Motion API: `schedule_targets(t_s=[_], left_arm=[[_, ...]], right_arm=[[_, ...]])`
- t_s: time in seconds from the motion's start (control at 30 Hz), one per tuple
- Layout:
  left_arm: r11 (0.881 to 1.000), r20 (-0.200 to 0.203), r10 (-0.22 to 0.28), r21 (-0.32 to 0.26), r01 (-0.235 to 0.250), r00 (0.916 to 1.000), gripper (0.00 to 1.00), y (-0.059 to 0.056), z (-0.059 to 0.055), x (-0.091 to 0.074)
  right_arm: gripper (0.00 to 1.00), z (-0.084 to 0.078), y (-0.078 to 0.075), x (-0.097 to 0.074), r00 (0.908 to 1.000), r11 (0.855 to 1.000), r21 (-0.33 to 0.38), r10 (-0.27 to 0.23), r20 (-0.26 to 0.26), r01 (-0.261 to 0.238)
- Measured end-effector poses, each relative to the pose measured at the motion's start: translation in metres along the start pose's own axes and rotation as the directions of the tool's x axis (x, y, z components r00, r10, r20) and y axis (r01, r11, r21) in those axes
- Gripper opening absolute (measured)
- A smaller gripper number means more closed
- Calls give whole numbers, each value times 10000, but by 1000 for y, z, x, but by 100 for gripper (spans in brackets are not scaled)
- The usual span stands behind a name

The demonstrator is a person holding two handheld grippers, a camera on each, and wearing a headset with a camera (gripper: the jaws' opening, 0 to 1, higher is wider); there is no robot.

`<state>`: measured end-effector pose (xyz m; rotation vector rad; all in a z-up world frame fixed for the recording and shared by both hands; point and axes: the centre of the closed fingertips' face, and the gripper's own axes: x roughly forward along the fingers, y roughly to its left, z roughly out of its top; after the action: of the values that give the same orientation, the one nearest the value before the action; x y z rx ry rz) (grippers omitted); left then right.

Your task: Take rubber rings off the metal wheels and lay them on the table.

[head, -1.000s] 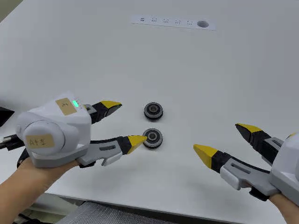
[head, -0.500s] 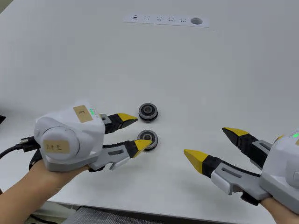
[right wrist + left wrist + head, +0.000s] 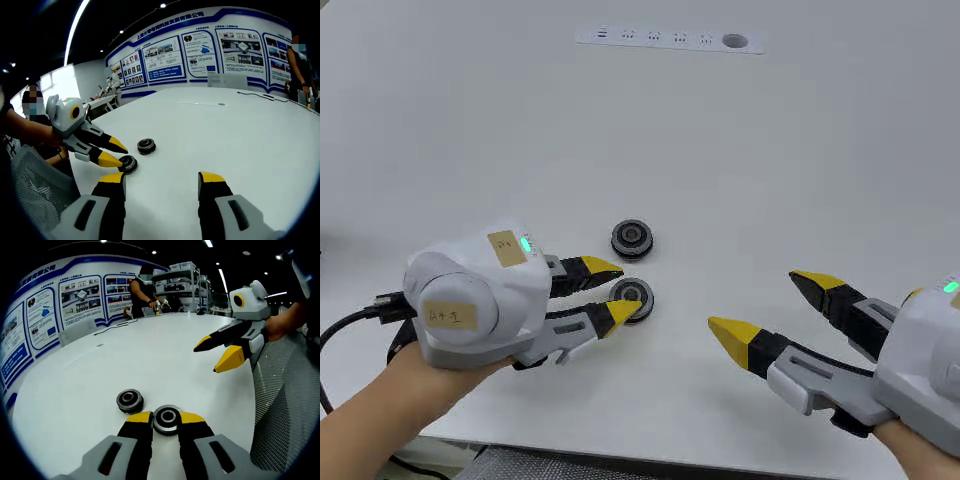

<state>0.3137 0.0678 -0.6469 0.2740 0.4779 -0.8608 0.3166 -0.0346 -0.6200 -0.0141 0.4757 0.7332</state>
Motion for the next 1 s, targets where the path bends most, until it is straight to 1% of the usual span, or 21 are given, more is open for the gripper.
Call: schedule_targets(t_s=[0.07, 0.43, 0.8, 0.9, 1.0], left_arm=[[10000, -1, -38, -66, 38, 10000, 19, -1, 0, 0], [9997, -1, -242, -32, 242, 9997, 14, -4, 0, 1], [9994, -46, -309, -158, 308, 9995, 15, -3, 1, 2], [9989, 33, -375, -285, 376, 9993, 16, -4, 2, 1], [9991, -131, -356, -234, 353, 9993, 16, -5, -1, 1]], right_arm=[[59, 0, 0, 0, 10000, 10000, 21, -2, -1, 2], [58, -3, -2, -2, 9999, 9998, 140, -106, -38, 107], [58, -2, -1, -1, 10000, 9998, 212, -30, 9, 30], [58, -2, -2, -1, 10000, 9997, 223, -42, 6, 42], [58, -3, -3, -1, 10000, 9997, 231, -64, -11, 64]])
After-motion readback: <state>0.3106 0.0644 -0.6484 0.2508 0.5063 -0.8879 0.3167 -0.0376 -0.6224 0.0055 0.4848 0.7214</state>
